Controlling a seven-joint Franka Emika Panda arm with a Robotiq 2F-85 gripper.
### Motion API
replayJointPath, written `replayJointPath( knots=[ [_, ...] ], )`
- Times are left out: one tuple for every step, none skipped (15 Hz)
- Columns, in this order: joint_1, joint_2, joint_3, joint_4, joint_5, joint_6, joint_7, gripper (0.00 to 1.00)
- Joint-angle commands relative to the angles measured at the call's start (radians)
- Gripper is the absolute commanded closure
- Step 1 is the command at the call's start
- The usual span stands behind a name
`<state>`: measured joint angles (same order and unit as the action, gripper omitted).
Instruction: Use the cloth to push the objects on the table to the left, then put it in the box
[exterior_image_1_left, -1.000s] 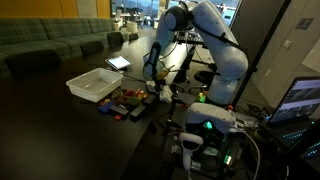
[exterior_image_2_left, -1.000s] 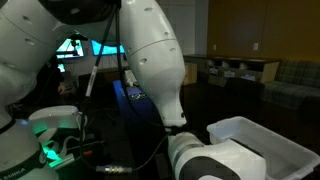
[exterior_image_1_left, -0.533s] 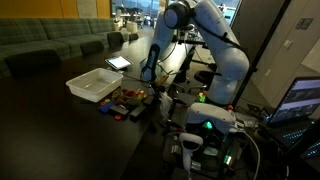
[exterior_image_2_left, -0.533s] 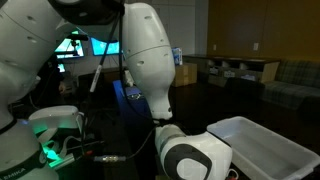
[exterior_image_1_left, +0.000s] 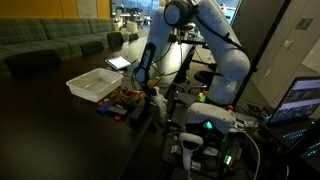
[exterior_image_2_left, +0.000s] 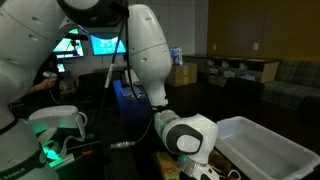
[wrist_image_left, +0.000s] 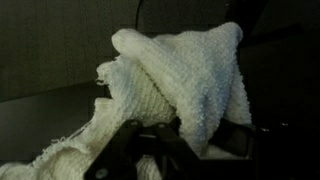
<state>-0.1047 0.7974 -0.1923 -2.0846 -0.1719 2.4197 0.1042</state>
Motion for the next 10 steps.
replayJointPath(
  knots=[
    [0.032,-0.022,0.059,0.017,0.027,-0.003,-0.014,0.87],
    [0.040,-0.022,0.076,0.021,0.026,0.001,-0.020,0.87],
    [0.055,-0.023,0.093,0.023,0.024,0.000,-0.020,0.87],
    [0.068,-0.021,0.109,0.026,0.023,0.001,-0.021,0.87],
    [0.085,-0.023,0.121,0.025,0.022,0.000,-0.015,0.87],
    [0.102,-0.024,0.136,0.023,0.022,-0.001,-0.014,0.87],
    [0.123,-0.018,0.152,0.028,0.025,-0.005,-0.005,0.87],
    [0.136,-0.024,0.167,0.025,0.029,-0.013,-0.007,0.87],
    [0.164,-0.015,0.175,0.036,0.033,-0.021,0.020,0.87],
    [0.189,-0.010,0.182,0.046,0.039,-0.030,0.043,0.87]
  ],
)
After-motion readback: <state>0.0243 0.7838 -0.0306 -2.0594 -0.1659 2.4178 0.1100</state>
